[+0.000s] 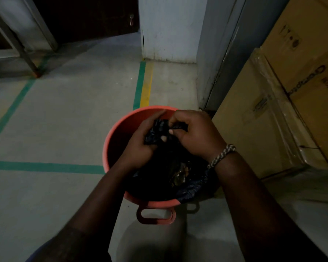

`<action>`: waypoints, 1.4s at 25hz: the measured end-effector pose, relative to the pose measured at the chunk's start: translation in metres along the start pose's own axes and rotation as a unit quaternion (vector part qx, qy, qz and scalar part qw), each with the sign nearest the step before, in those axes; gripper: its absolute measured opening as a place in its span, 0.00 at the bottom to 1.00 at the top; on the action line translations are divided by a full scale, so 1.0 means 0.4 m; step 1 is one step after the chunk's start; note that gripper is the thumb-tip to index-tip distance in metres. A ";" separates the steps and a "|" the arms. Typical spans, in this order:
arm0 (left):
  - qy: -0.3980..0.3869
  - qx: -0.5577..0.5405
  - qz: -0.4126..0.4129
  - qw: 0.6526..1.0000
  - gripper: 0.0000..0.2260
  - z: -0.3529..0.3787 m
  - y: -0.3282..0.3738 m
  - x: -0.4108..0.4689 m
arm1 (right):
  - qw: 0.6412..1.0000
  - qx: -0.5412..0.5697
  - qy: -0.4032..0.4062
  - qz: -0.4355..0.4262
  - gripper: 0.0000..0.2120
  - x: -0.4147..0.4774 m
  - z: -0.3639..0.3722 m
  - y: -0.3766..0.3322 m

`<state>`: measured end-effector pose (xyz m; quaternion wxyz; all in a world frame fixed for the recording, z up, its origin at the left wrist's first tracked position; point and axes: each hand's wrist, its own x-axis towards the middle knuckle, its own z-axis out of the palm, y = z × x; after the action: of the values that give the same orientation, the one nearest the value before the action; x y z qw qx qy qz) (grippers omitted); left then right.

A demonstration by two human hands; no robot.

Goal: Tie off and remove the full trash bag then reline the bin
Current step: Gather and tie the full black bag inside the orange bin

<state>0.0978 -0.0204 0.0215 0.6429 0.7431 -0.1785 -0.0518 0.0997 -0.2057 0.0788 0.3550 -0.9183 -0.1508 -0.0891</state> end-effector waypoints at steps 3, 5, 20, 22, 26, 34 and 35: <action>0.002 0.050 0.009 0.999 0.19 0.017 -0.004 0.002 | 1.000 0.020 -0.012 -0.020 0.09 0.002 0.022 -0.029; 0.053 0.097 0.018 0.994 0.08 0.016 -0.005 0.008 | 0.997 0.070 -0.017 0.001 0.09 -0.008 0.019 -0.032; -0.028 0.020 0.041 0.999 0.22 0.026 -0.003 0.007 | 0.996 0.063 0.050 -0.032 0.15 -0.031 0.045 -0.021; -0.005 0.046 0.033 0.998 0.15 0.027 -0.012 0.010 | 0.996 0.076 0.046 -0.020 0.16 -0.028 0.047 -0.026; 0.015 0.095 0.045 0.994 0.07 0.018 -0.027 0.019 | 0.991 0.129 0.032 0.032 0.13 -0.031 0.028 -0.015; 0.080 0.022 0.008 0.997 0.16 0.003 -0.013 0.023 | 0.997 0.042 0.052 0.031 0.04 -0.075 -0.026 0.047; 0.058 0.009 0.010 0.998 0.16 0.005 -0.009 0.022 | 0.997 0.046 0.062 0.020 0.04 -0.075 -0.025 0.041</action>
<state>0.1059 -0.0249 0.0189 0.6463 0.7485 -0.1489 -0.0006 0.0766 -0.2305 0.0679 0.4076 -0.8964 -0.1141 -0.1316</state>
